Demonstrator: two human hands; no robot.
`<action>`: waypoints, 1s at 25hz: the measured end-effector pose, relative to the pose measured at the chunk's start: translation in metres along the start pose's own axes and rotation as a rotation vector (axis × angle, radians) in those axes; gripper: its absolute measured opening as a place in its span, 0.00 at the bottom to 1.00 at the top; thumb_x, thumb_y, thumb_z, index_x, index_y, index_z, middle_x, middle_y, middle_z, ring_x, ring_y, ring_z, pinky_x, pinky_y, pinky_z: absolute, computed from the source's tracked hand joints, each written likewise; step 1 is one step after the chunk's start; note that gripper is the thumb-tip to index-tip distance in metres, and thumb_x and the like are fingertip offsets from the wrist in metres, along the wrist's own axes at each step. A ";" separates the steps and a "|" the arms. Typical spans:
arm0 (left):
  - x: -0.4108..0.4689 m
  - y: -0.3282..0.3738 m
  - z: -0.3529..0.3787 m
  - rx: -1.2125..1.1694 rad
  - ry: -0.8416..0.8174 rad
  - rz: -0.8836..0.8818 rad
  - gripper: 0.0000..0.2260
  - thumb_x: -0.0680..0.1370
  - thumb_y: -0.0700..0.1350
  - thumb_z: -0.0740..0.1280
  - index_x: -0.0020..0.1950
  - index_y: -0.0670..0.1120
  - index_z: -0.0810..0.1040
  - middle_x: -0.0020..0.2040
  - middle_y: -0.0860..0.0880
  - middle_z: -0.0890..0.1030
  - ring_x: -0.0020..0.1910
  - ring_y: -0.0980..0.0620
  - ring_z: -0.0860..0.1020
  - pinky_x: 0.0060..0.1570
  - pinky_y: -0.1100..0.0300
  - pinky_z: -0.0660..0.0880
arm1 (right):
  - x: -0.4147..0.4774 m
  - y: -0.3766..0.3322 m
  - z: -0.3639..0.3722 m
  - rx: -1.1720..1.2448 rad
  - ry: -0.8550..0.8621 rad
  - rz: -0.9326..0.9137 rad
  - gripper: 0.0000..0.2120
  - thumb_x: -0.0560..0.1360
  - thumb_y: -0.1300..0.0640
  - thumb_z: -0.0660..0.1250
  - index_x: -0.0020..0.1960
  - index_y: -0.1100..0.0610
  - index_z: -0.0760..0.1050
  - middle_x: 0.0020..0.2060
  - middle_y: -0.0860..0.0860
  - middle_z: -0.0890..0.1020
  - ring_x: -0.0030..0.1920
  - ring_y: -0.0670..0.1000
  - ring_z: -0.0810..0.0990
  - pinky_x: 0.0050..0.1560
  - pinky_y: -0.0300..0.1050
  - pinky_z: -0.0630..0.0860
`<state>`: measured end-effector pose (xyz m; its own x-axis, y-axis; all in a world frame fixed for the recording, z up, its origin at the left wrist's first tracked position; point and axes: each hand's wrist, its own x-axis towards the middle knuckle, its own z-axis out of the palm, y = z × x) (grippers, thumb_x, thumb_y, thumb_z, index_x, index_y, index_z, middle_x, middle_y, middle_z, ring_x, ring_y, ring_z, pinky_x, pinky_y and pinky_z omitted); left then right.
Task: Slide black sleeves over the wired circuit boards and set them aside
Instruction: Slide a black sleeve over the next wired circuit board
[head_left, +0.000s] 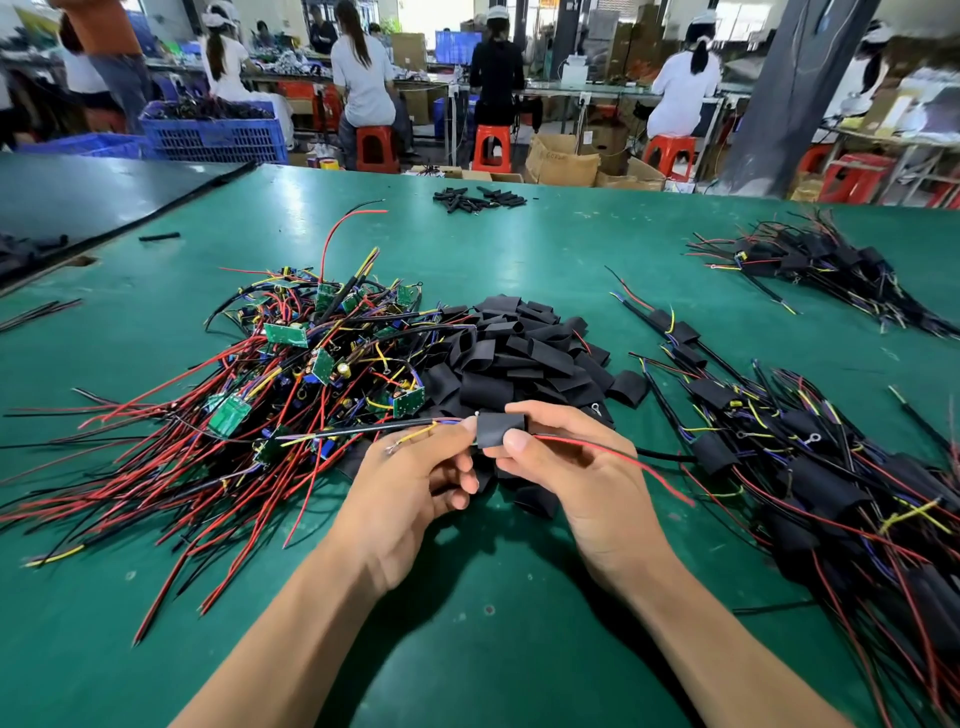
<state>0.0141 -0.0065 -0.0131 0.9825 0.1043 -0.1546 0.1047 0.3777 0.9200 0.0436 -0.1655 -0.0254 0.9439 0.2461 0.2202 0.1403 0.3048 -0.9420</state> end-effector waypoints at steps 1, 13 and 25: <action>0.000 0.000 0.000 -0.005 -0.007 -0.013 0.04 0.73 0.44 0.71 0.43 0.43 0.80 0.32 0.48 0.75 0.28 0.52 0.74 0.28 0.62 0.69 | 0.001 0.001 0.000 0.002 0.010 0.010 0.10 0.72 0.60 0.73 0.53 0.54 0.84 0.46 0.57 0.87 0.48 0.57 0.87 0.48 0.43 0.81; -0.003 0.000 0.004 -0.009 -0.020 0.128 0.07 0.69 0.48 0.74 0.40 0.45 0.81 0.33 0.45 0.78 0.28 0.51 0.74 0.29 0.62 0.69 | 0.001 0.005 0.004 0.102 -0.099 0.088 0.10 0.71 0.58 0.74 0.52 0.55 0.83 0.39 0.54 0.84 0.36 0.51 0.78 0.43 0.44 0.77; -0.013 0.003 0.004 0.383 0.018 0.417 0.04 0.74 0.39 0.75 0.46 0.47 0.85 0.36 0.47 0.83 0.28 0.50 0.78 0.30 0.63 0.74 | 0.001 0.005 0.001 0.196 -0.105 0.148 0.09 0.74 0.58 0.72 0.53 0.59 0.82 0.39 0.56 0.82 0.38 0.50 0.78 0.44 0.42 0.78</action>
<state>0.0027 -0.0105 -0.0072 0.9502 0.1903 0.2467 -0.2397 -0.0593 0.9690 0.0452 -0.1623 -0.0295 0.9123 0.3921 0.1184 -0.0672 0.4285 -0.9011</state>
